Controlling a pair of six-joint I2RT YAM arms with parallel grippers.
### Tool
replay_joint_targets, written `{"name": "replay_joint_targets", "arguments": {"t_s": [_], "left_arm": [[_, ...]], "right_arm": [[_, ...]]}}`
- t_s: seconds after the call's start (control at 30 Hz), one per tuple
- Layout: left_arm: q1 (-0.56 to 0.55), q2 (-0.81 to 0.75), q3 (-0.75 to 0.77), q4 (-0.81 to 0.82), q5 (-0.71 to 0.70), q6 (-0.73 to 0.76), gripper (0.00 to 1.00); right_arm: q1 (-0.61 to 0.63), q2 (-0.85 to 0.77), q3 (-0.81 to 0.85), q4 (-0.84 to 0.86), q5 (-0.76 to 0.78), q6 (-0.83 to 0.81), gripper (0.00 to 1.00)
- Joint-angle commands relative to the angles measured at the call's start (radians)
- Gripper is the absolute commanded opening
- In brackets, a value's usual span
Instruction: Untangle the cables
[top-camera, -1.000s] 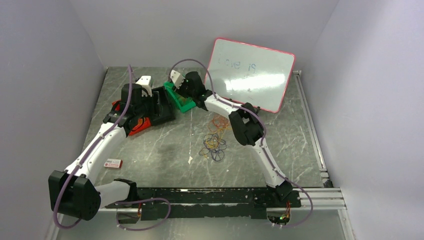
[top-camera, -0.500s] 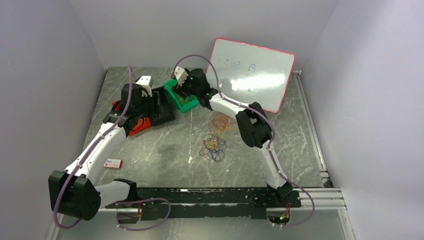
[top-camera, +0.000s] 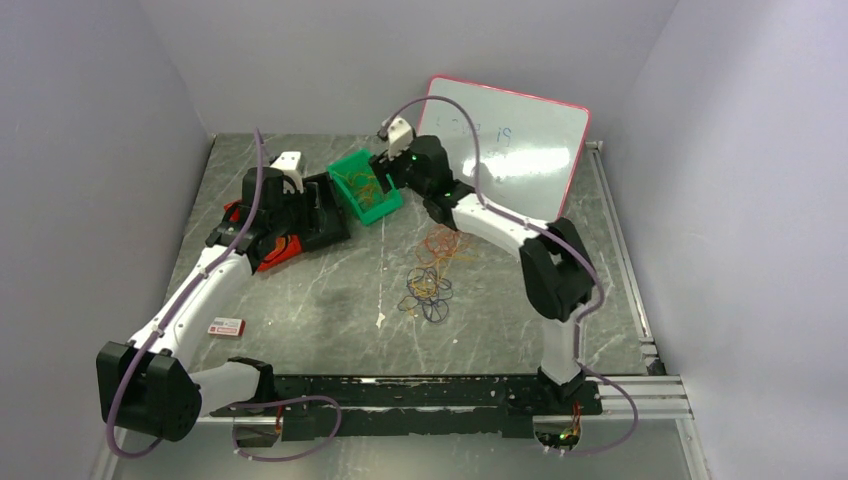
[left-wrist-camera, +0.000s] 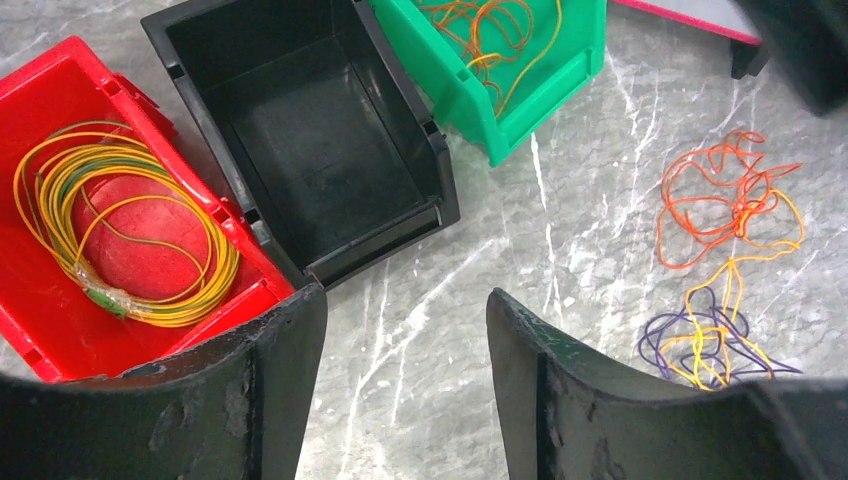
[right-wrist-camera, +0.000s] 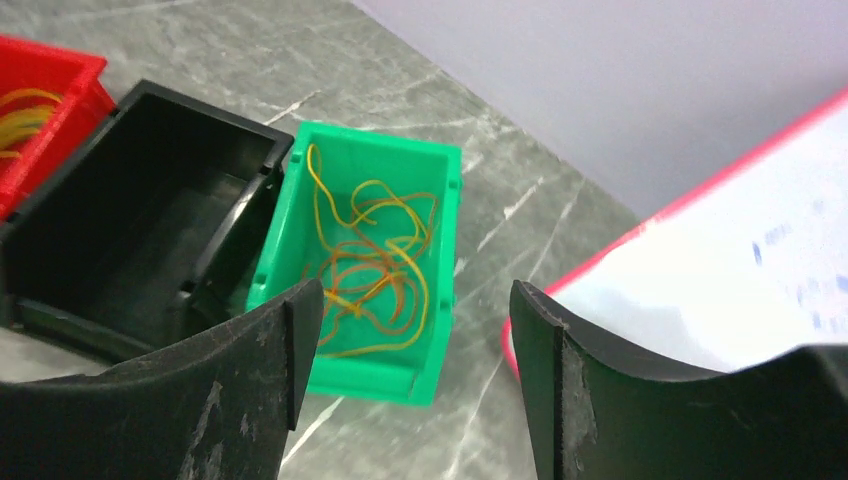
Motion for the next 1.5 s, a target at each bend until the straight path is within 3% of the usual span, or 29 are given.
{"name": "replay_joint_targets", "arguments": {"t_s": [0.0, 0.13, 0.27, 0.3, 0.43, 0.6, 0.77, 1.17, 1.47], "left_arm": [[0.007, -0.027, 0.008, 0.014, 0.009, -0.051, 0.67], [0.007, -0.031, 0.015, -0.009, -0.002, -0.104, 0.78], [0.008, -0.029, 0.021, -0.049, -0.033, -0.151, 0.99], [0.008, -0.023, 0.029, -0.067, -0.039, -0.152, 1.0], [0.008, -0.012, 0.058, -0.113, -0.011, -0.178, 1.0], [0.008, -0.062, 0.038, -0.071, 0.013, -0.126, 1.0], [0.008, -0.114, 0.035, -0.073, 0.036, -0.152, 1.0], [0.008, -0.136, 0.025, -0.035, 0.072, -0.204, 1.0], [0.009, -0.1, 0.03, 0.011, 0.084, -0.227, 1.0]], "right_arm": [[-0.007, -0.174, -0.109, -0.085, 0.156, 0.29, 0.72], [-0.01, -0.318, -0.246, -0.251, 0.213, 0.477, 0.7], [-0.011, -0.445, -0.351, -0.437, 0.235, 0.604, 0.68], [-0.011, -0.465, -0.368, -0.477, 0.232, 0.624, 0.67], [-0.014, -0.521, -0.422, -0.601, 0.239, 0.681, 0.66], [-0.063, -0.551, -0.489, -0.641, 0.187, 0.737, 0.61], [-0.112, -0.591, -0.585, -0.58, 0.129, 0.759, 0.56], [-0.113, -0.574, -0.614, -0.516, 0.028, 0.79, 0.54], [-0.111, -0.434, -0.591, -0.493, 0.038, 0.892, 0.46]]}}
